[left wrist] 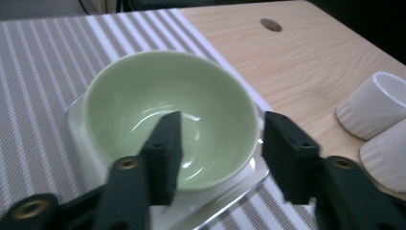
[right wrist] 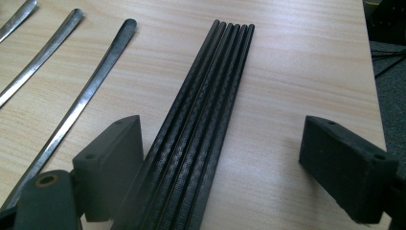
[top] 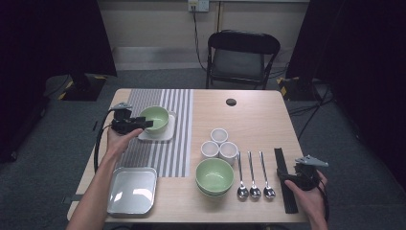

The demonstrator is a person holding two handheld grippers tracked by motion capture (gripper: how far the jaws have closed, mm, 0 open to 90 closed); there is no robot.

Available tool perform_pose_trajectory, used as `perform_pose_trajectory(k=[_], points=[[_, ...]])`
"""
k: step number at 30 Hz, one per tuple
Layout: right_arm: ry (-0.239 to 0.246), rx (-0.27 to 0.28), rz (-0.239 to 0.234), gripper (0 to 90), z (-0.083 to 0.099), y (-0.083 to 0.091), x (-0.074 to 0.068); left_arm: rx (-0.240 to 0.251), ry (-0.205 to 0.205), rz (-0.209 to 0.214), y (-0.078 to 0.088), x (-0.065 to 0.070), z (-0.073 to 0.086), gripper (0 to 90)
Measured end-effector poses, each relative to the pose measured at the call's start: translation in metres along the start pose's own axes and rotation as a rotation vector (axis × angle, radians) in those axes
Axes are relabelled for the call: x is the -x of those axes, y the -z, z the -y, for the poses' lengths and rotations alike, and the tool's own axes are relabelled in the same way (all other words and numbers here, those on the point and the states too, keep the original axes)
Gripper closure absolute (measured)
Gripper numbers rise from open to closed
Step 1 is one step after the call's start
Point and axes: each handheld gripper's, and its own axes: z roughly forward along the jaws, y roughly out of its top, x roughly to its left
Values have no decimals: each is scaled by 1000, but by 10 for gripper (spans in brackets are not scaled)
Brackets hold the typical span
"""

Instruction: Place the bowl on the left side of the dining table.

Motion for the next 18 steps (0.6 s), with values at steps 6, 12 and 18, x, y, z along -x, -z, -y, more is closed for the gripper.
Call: perform_pose_trajectory(k=[6, 12, 18], points=[[0, 1, 1, 143, 0, 0, 0, 6, 33, -10, 3, -13, 13, 303], [-1, 0, 1, 143, 0, 0, 0, -63, 40, -16, -8, -10, 17, 194], [-1, 0, 1, 143, 0, 0, 0, -59, 30, -51, -8, -8, 15, 275]])
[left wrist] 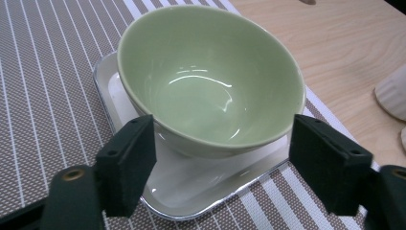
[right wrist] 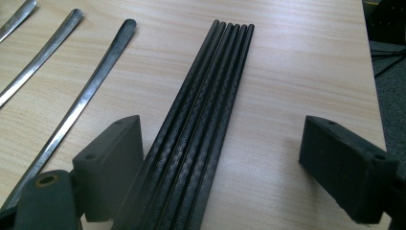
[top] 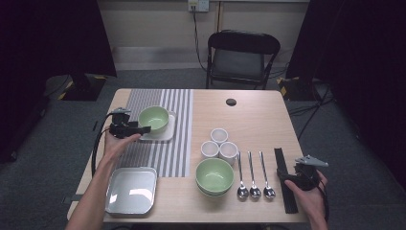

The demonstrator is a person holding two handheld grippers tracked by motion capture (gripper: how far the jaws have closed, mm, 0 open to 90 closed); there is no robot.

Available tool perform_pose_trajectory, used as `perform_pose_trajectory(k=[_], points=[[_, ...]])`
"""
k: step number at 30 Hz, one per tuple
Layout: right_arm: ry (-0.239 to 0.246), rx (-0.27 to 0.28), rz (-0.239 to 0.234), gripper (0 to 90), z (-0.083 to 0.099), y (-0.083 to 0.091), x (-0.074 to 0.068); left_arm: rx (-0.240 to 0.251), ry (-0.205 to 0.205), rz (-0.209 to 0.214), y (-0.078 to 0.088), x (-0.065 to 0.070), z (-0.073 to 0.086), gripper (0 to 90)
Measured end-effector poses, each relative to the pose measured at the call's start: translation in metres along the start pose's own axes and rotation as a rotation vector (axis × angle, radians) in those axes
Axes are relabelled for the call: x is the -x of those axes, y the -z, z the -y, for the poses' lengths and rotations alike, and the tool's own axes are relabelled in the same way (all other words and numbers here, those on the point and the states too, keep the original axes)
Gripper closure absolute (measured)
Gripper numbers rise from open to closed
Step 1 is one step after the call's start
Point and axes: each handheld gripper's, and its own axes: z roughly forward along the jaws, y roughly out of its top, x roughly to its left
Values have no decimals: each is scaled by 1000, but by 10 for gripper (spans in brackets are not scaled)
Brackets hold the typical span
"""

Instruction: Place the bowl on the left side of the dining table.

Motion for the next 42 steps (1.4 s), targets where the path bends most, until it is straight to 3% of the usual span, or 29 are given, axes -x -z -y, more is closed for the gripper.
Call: perform_pose_trajectory(k=[4, 6, 13, 23, 29, 31, 35, 36, 37, 39, 40, 42], points=[[-1, -1, 0, 143, 0, 0, 0, -7, -13, -25, -1, 0, 0, 319], [1, 1, -1, 143, 0, 0, 0, -22, 7, -8, -5, -2, 2, 310], [-1, -1, 0, 143, 0, 0, 0, -12, 9, -13, -4, -1, 1, 304], [0, 0, -1, 143, 0, 0, 0, 17, -7, 24, 9, 4, -2, 220], [0, 0, -1, 143, 0, 0, 0, 25, -23, 47, 18, 14, -4, 182], [0, 0, -1, 143, 0, 0, 0, 26, -19, 74, 21, 16, -5, 182], [0, 0, 0, 143, 0, 0, 0, 60, -29, 74, 26, 21, -2, 187], [1, 1, -1, 143, 0, 0, 0, 65, -21, 98, 27, 21, 1, 202], [1, 1, -1, 143, 0, 0, 0, 65, -21, 98, 27, 21, 1, 230], [1, 1, 0, 142, 0, 0, 0, 56, -35, 56, 27, 23, 3, 241], [-1, 0, 0, 143, 0, 0, 0, 58, -22, 76, 29, 24, 4, 216], [1, 0, -1, 143, 0, 0, 0, 53, -41, 72, 32, 28, 2, 227]])
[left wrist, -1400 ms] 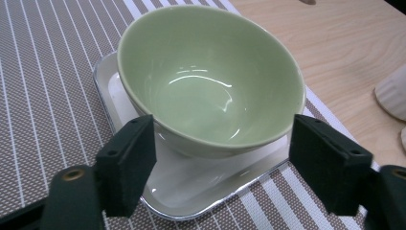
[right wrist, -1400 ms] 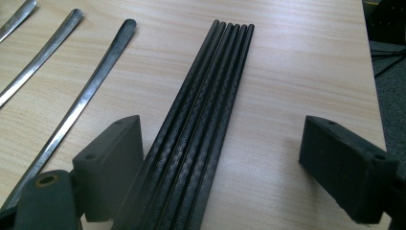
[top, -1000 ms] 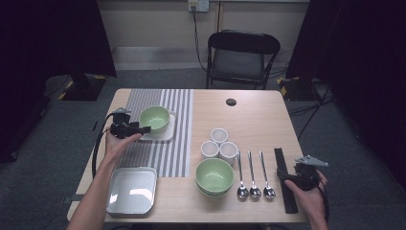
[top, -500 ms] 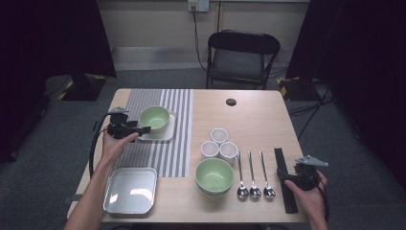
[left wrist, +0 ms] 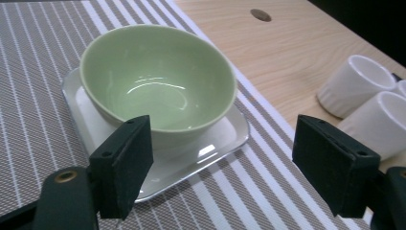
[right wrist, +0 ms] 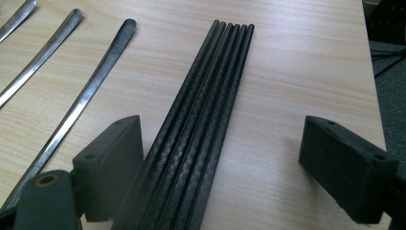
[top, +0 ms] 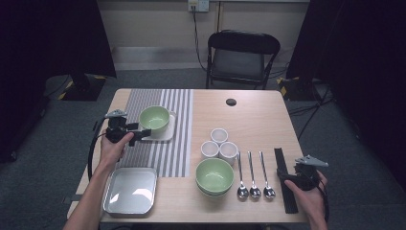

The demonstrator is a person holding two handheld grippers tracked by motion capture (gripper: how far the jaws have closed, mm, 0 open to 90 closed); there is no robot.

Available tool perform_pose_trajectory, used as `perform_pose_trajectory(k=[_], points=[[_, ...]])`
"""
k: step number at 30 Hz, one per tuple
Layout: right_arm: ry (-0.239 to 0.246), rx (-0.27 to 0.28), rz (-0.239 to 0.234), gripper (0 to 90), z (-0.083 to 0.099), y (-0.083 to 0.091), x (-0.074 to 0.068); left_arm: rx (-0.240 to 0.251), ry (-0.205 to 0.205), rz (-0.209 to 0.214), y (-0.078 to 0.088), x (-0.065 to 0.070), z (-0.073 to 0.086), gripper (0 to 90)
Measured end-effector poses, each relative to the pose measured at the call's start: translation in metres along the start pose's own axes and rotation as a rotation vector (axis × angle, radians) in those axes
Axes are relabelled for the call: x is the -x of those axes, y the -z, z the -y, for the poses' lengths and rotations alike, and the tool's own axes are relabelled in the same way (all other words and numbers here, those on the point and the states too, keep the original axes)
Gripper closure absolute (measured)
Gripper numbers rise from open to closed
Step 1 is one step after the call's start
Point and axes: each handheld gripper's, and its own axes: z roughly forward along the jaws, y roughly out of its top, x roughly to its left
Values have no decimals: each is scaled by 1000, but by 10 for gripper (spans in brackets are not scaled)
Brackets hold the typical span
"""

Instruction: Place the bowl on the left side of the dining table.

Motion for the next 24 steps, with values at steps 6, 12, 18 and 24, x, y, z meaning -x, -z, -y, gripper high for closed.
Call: perform_pose_trajectory(k=[6, 12, 18, 24], points=[[2, 0, -3, 142, 0, 0, 0, 26, -42, 11, 8, 16, 1, 267], [4, 0, -3, 144, 0, 0, 1, 2, -67, 32, 12, 27, 8, 264], [1, -2, -3, 149, -1, 0, 1, -7, -91, 42, 16, 43, 16, 262], [1, -7, -18, 262, -3, 4, 1, -22, -138, 12, 17, 54, 25, 255]])
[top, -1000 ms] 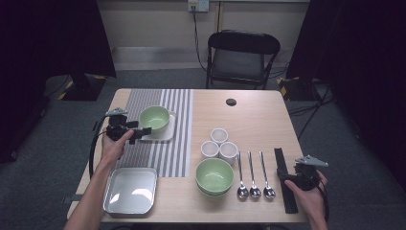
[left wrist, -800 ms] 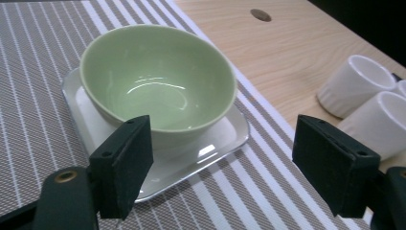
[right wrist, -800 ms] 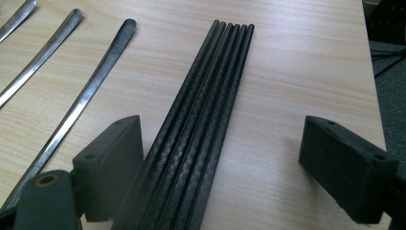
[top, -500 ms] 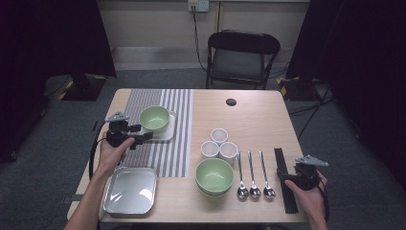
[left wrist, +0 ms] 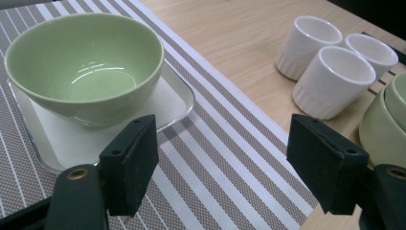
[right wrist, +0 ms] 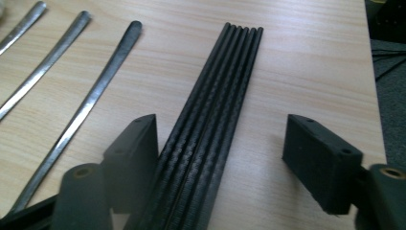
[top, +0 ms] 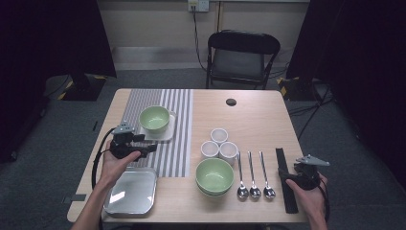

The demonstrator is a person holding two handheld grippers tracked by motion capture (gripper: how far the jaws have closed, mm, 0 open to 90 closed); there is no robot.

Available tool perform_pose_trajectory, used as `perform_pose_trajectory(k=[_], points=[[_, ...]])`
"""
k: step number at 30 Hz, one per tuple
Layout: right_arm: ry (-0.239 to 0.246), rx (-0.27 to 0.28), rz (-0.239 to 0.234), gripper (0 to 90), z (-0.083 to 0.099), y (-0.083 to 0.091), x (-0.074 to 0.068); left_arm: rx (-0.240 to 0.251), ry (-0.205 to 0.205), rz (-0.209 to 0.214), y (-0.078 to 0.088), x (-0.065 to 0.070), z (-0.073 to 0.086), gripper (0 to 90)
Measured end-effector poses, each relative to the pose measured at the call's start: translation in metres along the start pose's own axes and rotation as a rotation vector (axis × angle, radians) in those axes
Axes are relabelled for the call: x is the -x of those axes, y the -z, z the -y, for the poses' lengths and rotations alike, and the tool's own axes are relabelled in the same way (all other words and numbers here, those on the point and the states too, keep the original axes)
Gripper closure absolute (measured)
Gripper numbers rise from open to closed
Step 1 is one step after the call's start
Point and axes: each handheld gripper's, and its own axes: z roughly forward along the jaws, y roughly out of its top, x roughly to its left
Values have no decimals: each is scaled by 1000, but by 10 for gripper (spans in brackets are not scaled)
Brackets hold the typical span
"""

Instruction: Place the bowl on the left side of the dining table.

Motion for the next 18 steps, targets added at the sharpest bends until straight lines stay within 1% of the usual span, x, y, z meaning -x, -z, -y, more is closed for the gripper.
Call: perform_pose_trajectory(k=[1, 3, 4, 5, 6, 7, 8, 9, 10, 11, 12, 13, 14, 15, 16, 17, 18], points=[[-6, 2, 9, 260, 0, 1, 0, 1, 9, 7, 0, 1, 2, 245], [-10, 6, 7, 272, -1, 1, 0, 0, 9, 4, 0, 3, 3, 235], [-15, 6, -6, 278, -2, 3, 0, 7, 5, 4, 1, 6, 6, 234], [-15, 6, -6, 278, -2, 3, 0, 7, 5, 4, 1, 6, 6, 234], [-19, 6, -16, 289, -3, 4, 0, 26, 25, 18, 2, 11, 10, 234], [-19, 6, -16, 289, -3, 4, 0, 26, 25, 18, 2, 11, 10, 234], [-23, 13, -20, 298, -4, 7, -1, 9, 3, 12, 0, 16, 13, 234], [-26, 15, -26, 300, -4, 8, -2, -1, -10, 9, -1, 18, 14, 234], [-29, 17, -34, 305, -5, 9, -3, -8, -17, 17, -2, 20, 14, 235], [-25, 22, -35, 310, -6, 11, -4, -10, -22, 18, -2, 21, 13, 235], [-21, 26, -38, 319, -7, 13, -5, 2, -12, 24, -2, 23, 14, 235], [-21, 26, -38, 319, -7, 13, -5, 2, -12, 24, -2, 23, 14, 235], [-17, 37, -45, 341, -9, 16, -8, 5, -19, 36, -3, 26, 16, 235], [-17, 37, -45, 341, -9, 16, -8, 5, -19, 36, -3, 26, 16, 236], [-10, 43, -63, 456, -9, 18, -11, -16, -36, 28, -5, 28, 19, 238], [-10, 43, -63, 456, -9, 18, -11, -16, -36, 28, -5, 28, 19, 239], [-12, 38, -81, 533, -9, 19, -12, -20, -29, 39, -8, 28, 22, 238]])
